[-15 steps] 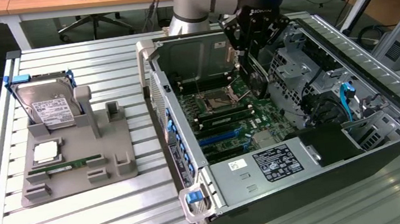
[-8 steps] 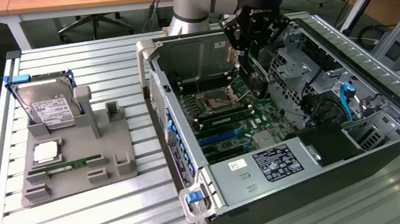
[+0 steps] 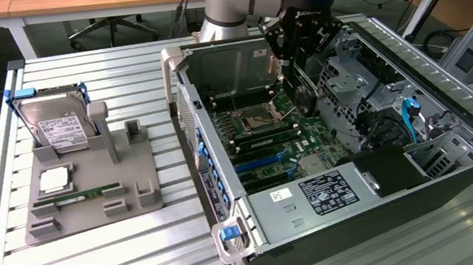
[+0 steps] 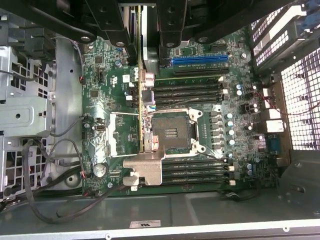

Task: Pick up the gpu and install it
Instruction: 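Insert the gpu into the slot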

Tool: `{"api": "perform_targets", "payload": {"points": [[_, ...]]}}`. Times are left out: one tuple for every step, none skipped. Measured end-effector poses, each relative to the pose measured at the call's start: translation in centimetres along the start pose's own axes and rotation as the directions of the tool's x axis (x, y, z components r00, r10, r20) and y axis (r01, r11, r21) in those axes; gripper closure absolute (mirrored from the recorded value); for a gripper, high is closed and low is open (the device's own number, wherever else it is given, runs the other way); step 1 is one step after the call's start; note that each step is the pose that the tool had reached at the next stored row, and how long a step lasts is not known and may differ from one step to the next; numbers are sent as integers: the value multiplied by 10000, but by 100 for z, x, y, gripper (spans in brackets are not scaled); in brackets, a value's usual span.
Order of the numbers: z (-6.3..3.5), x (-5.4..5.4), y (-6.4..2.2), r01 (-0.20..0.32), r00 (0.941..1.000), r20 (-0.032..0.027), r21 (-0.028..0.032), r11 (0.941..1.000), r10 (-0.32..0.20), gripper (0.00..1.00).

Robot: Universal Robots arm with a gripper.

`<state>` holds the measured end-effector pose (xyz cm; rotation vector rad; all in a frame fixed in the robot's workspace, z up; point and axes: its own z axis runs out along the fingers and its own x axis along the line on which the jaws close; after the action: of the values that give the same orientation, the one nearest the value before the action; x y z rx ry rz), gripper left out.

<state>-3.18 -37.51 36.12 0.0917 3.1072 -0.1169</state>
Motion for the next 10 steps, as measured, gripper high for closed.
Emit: {"api": "perform_targets", "payload": {"points": [[0,0,0,24,10000,2,-1,10000,-24,73],[0,0,0,52,10000,4,-3,10000,-52,73],[0,0,0,98,10000,8,-5,10000,-98,73],[0,0,0,135,9999,11,-7,9999,-135,73],[0,0,0,149,9999,12,-6,9999,-149,73],[0,0,0,158,9999,12,-6,9999,-158,73],[0,0,0,179,9998,14,-7,9998,-179,73],[0,0,0,198,9998,16,-8,9998,-198,73],[0,0,0,224,9997,17,-9,9997,-224,73],[0,0,0,268,9996,20,-9,9996,-268,73]]}}
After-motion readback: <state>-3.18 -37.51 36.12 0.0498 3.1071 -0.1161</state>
